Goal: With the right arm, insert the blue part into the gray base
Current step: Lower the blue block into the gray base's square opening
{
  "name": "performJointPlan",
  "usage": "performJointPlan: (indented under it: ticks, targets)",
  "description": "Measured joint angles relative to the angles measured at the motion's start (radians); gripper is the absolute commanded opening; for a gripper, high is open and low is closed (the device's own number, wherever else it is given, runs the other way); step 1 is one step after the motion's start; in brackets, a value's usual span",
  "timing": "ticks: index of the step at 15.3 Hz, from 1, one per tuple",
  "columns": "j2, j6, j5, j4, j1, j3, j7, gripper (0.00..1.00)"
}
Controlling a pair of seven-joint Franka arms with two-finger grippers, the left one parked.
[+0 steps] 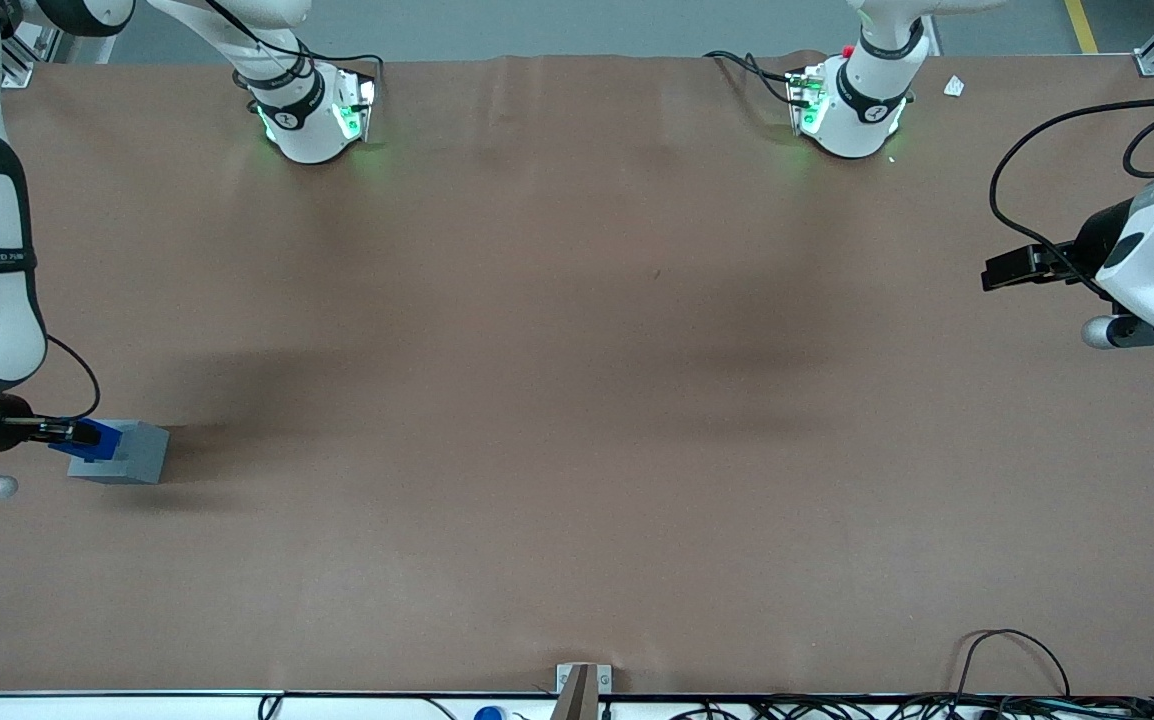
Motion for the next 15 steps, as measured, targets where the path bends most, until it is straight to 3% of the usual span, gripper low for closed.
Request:
performJointPlan:
  ticks: [15]
  targets:
    - [0.033,-0.006,-0.001,0.023,-0.01,-0.001,-0.001,0.12]
